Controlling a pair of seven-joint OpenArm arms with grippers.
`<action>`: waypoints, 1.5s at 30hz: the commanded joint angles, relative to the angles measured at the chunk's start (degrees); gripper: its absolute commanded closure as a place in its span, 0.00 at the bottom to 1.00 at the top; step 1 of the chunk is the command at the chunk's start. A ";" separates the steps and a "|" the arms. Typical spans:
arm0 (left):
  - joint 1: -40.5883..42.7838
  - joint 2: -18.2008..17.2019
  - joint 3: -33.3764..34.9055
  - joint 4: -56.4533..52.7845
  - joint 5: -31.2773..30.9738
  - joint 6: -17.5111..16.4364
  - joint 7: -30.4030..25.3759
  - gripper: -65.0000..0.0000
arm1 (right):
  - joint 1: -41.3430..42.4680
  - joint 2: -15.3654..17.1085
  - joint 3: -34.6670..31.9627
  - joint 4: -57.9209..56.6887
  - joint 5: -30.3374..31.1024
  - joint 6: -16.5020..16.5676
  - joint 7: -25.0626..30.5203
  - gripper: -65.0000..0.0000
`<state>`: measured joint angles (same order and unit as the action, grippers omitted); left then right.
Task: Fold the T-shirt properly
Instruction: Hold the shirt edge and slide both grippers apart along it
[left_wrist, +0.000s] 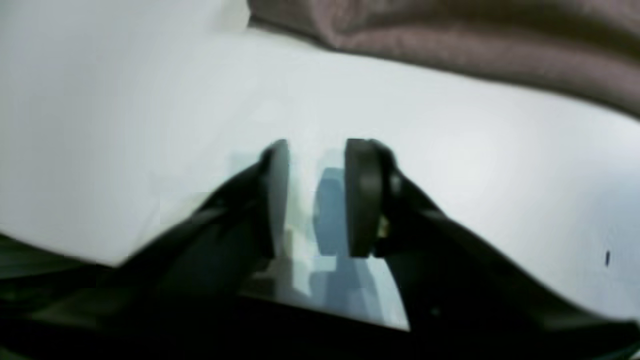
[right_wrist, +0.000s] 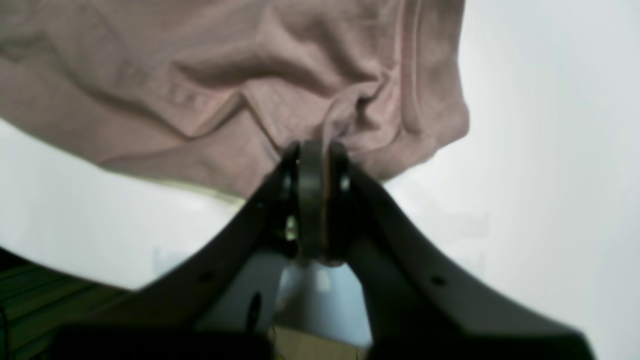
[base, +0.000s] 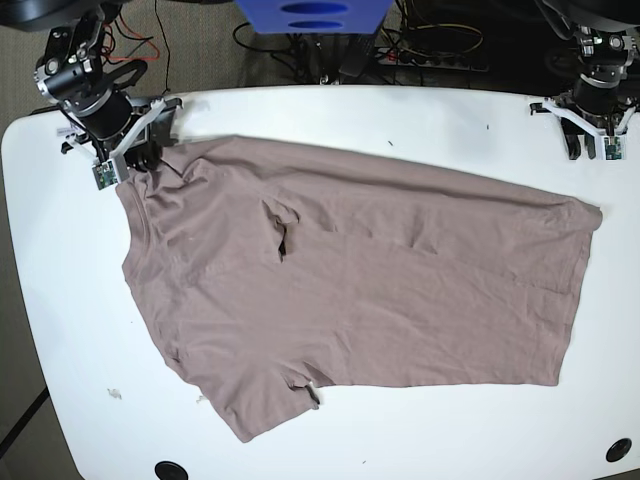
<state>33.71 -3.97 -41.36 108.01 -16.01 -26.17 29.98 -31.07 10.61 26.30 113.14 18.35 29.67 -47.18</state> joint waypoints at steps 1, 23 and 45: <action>0.53 -0.74 -0.44 1.05 -0.21 0.20 -1.27 0.58 | -0.27 0.60 0.46 1.71 0.77 0.09 1.16 0.97; -5.19 -4.43 -6.06 1.05 0.14 -2.09 -0.92 0.51 | 4.39 0.69 7.76 3.12 0.68 0.18 -9.57 0.47; -12.04 -7.77 -4.39 -5.28 0.23 -2.09 -0.92 0.51 | 4.48 0.69 13.74 3.12 0.68 3.16 -9.83 0.31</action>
<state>22.65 -10.83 -46.26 103.11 -15.16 -28.47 30.39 -26.65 10.50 39.64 115.20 18.57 32.84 -57.98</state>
